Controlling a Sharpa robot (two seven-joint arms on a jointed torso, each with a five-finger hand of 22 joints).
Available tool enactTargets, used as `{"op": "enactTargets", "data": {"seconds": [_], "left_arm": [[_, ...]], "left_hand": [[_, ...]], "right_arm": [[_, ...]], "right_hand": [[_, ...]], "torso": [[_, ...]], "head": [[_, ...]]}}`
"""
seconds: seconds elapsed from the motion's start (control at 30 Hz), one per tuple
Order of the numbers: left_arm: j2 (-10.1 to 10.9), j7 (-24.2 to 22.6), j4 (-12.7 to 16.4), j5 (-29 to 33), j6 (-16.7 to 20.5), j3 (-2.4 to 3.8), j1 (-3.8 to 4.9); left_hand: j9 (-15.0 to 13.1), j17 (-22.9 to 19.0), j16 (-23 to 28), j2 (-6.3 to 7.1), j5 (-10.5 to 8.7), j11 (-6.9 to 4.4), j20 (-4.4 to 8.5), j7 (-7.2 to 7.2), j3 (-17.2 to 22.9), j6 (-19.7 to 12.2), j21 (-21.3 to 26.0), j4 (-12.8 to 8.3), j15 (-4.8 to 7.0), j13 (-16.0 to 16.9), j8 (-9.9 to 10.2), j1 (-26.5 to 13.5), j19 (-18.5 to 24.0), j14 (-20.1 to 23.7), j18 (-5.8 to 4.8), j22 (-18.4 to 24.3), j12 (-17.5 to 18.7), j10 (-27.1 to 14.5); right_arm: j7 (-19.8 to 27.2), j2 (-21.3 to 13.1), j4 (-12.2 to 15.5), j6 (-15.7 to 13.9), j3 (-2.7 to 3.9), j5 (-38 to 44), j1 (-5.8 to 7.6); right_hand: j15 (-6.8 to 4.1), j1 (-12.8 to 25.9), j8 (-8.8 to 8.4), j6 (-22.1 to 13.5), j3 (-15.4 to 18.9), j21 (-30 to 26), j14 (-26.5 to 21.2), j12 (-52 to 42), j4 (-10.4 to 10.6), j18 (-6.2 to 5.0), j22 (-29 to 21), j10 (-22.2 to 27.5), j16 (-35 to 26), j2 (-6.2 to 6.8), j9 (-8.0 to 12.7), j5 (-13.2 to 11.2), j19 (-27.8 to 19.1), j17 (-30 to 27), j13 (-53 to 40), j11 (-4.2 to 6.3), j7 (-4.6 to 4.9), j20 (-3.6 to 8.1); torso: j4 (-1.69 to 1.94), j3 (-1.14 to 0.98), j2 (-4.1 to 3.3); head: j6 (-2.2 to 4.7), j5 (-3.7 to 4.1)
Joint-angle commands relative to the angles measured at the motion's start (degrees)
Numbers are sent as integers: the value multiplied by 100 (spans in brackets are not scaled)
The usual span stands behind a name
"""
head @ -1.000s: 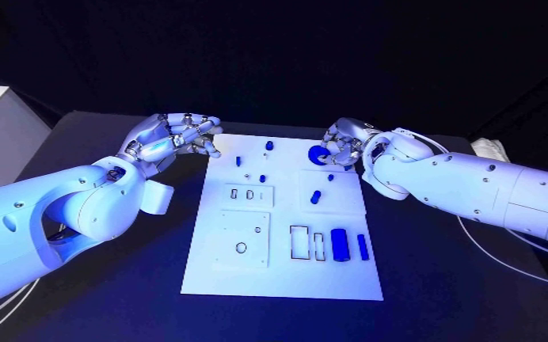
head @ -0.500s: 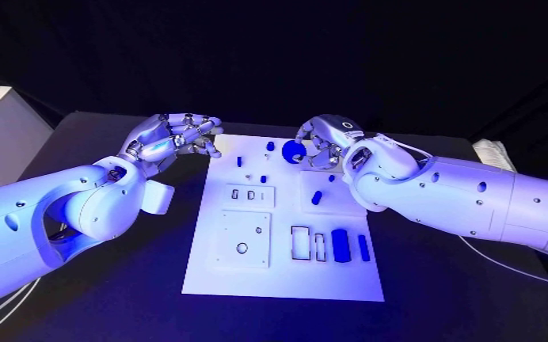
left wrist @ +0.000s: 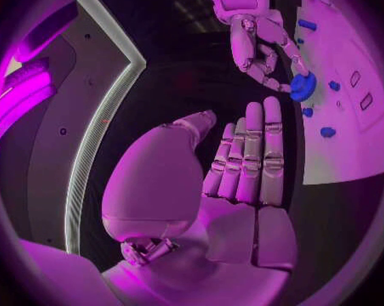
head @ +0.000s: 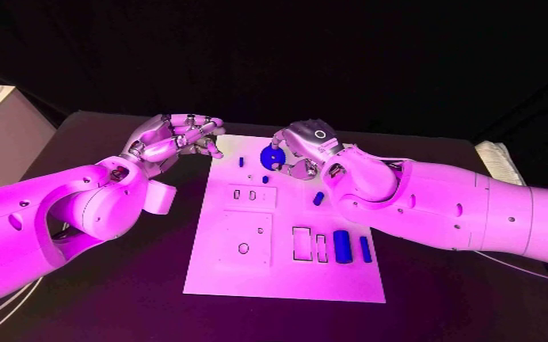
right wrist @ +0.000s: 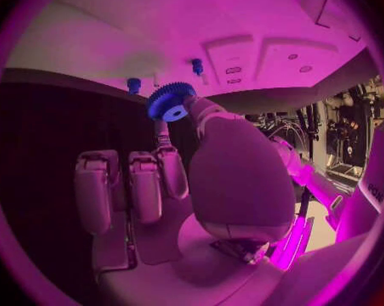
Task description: Assemble the parts on the task board
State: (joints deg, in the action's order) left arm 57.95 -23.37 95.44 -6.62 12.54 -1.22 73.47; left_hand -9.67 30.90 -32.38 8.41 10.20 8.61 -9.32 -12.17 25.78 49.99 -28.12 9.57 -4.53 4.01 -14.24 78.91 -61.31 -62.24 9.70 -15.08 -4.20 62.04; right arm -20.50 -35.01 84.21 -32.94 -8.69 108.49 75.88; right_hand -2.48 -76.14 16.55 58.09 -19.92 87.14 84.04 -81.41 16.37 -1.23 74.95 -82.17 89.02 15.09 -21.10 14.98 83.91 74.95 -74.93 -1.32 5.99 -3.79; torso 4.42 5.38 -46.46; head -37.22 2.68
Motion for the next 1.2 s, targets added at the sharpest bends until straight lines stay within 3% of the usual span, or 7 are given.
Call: {"op": "enactTargets", "data": {"seconds": [0.03,0.2,0.73,1.2], "left_arm": [[-17,-29,-3,-34,-118,1,1],[-23,-25,-12,-35,-117,0,1],[-52,-10,-34,-35,-125,-1,1],[-77,10,-67,-35,-137,-1,1]], "left_hand": [[-8,9,-32,-39,5,1,-1,-18,32,-11,-35,-14,13,-6,24,28,36,34,52,-8,29,-24],[-8,9,-32,-39,5,1,-1,-18,32,-11,-35,-14,13,-6,24,28,36,34,52,-8,29,-24],[-8,9,-32,-39,5,1,-1,-18,32,-11,-35,-14,13,-6,24,28,36,34,52,-8,29,-24],[-8,9,-32,-39,5,1,-1,-18,32,-11,-35,-14,13,-6,24,28,36,34,52,-8,29,-24]], "right_arm": [[-409,85,-77,75,-4,773,-17],[-488,223,-214,120,-11,846,-33],[-369,511,-652,231,-14,679,-81],[-263,722,-1010,292,-23,598,-202]], "right_hand": [[-42,55,31,-4,32,31,557,-33,-6,38,1212,-35,21,7,-55,-16,464,1329,-549,1,-33,48],[-43,56,31,-3,34,23,556,-22,-6,36,1204,-25,19,8,-55,-18,460,1325,-536,1,-34,49],[-49,58,31,-5,39,20,558,-17,-3,35,1200,-23,23,5,-53,-16,458,1335,-532,4,-37,54],[-53,67,26,-17,51,19,559,-11,0,35,1200,-21,25,9,-48,-18,458,1340,-529,5,-36,60]], "torso": [[4,-6,-6],[20,-1,-7],[-3,-9,-7],[5,-6,-6]], "head": [[4,-11],[-2,-3],[-10,-56],[-34,-98]]}}
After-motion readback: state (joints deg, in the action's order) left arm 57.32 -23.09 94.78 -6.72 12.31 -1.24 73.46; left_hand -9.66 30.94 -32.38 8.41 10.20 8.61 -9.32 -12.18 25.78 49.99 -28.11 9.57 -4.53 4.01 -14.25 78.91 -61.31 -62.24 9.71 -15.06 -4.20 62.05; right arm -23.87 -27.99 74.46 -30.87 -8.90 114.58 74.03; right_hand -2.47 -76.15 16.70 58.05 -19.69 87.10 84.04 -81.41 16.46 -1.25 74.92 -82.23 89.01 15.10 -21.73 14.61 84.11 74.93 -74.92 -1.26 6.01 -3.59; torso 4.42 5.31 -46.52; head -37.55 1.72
